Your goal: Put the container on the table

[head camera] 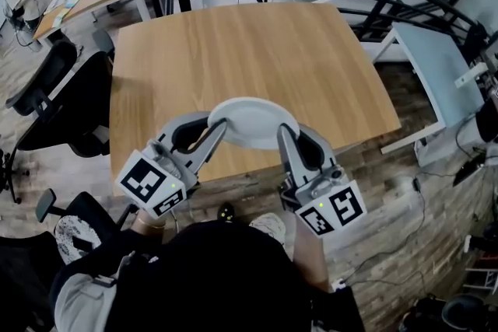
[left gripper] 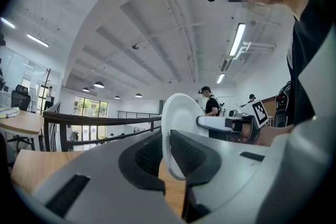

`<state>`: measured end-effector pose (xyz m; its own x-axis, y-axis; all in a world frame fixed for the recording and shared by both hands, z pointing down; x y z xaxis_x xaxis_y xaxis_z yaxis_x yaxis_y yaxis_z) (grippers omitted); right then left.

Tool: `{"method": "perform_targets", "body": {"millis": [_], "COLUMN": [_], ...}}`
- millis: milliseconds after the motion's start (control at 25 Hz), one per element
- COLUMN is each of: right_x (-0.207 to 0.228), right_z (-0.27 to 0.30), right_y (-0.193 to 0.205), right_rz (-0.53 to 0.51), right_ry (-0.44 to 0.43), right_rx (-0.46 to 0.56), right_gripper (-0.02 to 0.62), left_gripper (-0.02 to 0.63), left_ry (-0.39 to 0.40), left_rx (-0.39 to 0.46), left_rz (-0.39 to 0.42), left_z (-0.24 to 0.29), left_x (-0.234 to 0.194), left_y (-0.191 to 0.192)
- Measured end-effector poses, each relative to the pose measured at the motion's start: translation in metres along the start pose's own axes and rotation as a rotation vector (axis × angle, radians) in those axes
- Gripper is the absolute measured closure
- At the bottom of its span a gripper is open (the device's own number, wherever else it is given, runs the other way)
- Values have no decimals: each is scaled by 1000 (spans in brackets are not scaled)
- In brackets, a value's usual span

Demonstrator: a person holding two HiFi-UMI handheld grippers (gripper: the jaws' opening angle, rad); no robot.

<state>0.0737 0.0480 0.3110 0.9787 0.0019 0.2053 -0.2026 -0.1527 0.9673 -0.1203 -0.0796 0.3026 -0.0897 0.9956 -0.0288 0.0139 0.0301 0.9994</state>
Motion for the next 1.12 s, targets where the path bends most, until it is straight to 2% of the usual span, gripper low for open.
{"method": "perform_targets", "body": {"millis": [200,560,800,960,1120], "right_x": [12,47,77,103,136], "right_z": [20,94,129,144,154], "right_y": [3,5,7,6,4], "right_rz": [39,109,126,127,130], "right_ry": [-40,-264,-364,-419,-431], "right_rx": [-14,-60,-81,-96,-97], "right_gripper": [571,572,572,572,572], "left_gripper": [560,560,560,560,560], "left_ry": [-43,-289,-393,-440,-468], "left_rx": [-30,-42,-43,-51,-59], "left_rz": [26,26,22,11,11], "left_z": [4,17,40,64,97], "left_x": [-10,-35,-48,-54,-60], "left_y": [0,-9,-7,-6,-3]}}
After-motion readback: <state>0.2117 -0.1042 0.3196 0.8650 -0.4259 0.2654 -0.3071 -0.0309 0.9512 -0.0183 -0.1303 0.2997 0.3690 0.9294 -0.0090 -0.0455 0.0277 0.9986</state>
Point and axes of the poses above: the fingertips, and each gripper's own axes: z forward along the fingers, x to its right, y out of its underside, the point moved 9 cm from there along -z, backward along the fingers, and after that the axes turned 15 degrees about y, right-handed, at the moved point
